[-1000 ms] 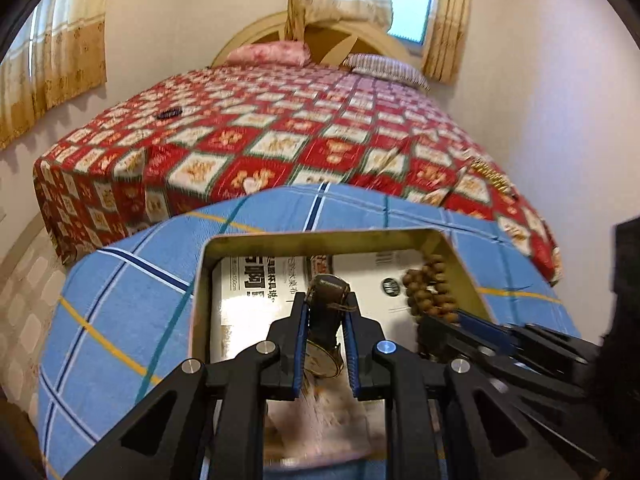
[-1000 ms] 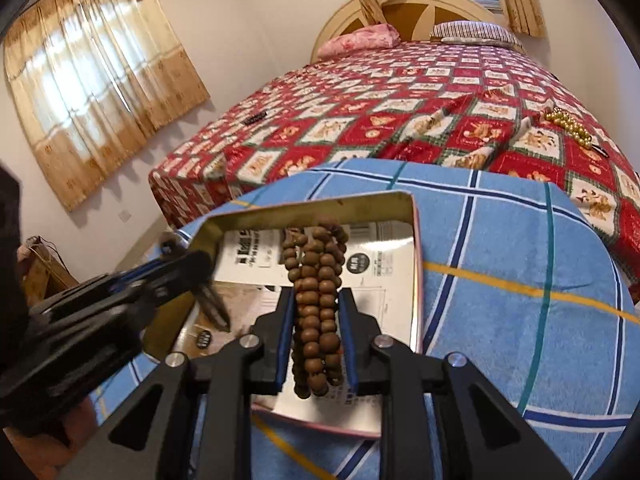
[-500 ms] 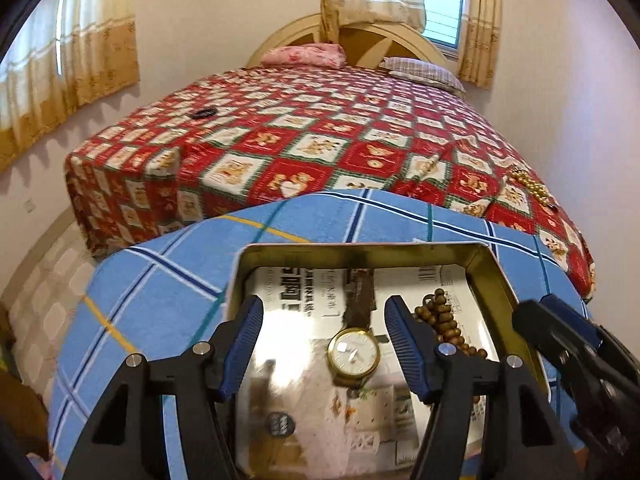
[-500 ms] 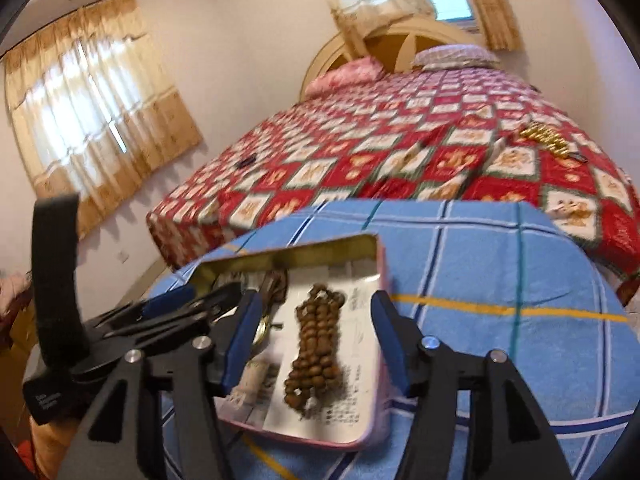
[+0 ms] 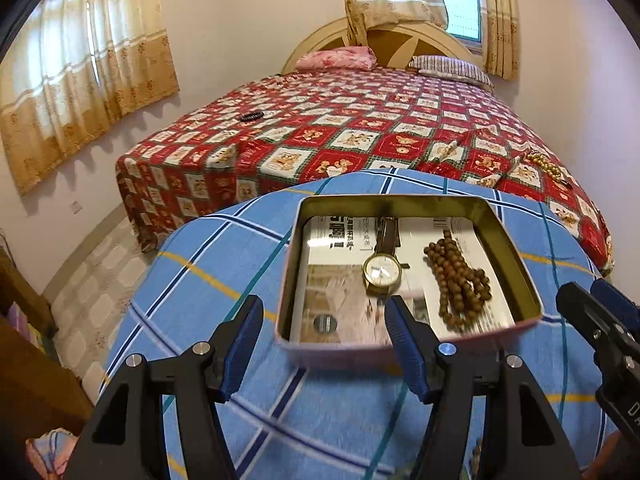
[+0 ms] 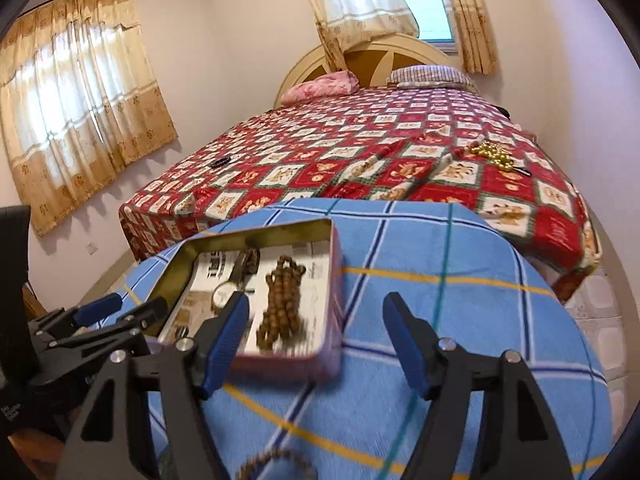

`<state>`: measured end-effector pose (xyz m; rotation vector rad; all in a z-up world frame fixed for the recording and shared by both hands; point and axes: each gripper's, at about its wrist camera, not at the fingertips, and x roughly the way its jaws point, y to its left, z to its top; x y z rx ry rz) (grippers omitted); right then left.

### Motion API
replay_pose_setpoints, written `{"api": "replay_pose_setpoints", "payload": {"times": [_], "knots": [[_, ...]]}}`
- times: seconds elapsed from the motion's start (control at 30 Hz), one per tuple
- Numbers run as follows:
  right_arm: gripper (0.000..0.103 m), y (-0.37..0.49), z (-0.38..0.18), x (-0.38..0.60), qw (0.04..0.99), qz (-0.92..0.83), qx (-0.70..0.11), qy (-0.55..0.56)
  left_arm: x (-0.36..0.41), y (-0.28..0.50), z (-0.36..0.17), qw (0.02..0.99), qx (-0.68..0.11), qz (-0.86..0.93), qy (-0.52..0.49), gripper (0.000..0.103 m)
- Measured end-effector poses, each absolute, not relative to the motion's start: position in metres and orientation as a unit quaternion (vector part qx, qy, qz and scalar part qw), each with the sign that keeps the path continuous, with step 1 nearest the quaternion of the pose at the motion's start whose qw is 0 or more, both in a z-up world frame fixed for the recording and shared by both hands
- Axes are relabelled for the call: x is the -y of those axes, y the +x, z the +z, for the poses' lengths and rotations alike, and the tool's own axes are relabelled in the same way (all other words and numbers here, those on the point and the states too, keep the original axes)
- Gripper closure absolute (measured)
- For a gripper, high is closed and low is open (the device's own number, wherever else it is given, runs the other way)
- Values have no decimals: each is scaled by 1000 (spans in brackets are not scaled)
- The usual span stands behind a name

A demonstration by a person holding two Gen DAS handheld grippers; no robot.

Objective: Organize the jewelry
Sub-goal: 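Withdraw both grippers from the tin back over the remaining jewelry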

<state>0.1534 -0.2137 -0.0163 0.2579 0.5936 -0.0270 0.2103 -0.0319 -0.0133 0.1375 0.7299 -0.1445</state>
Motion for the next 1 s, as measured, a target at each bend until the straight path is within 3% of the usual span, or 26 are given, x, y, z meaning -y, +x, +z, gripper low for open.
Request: {"api": "replay_pose_setpoints", "payload": {"times": [1.0], "knots": [[30, 66, -7, 195, 949, -34, -298, 94, -3, 104, -6, 941, -327, -77, 41, 39]]}}
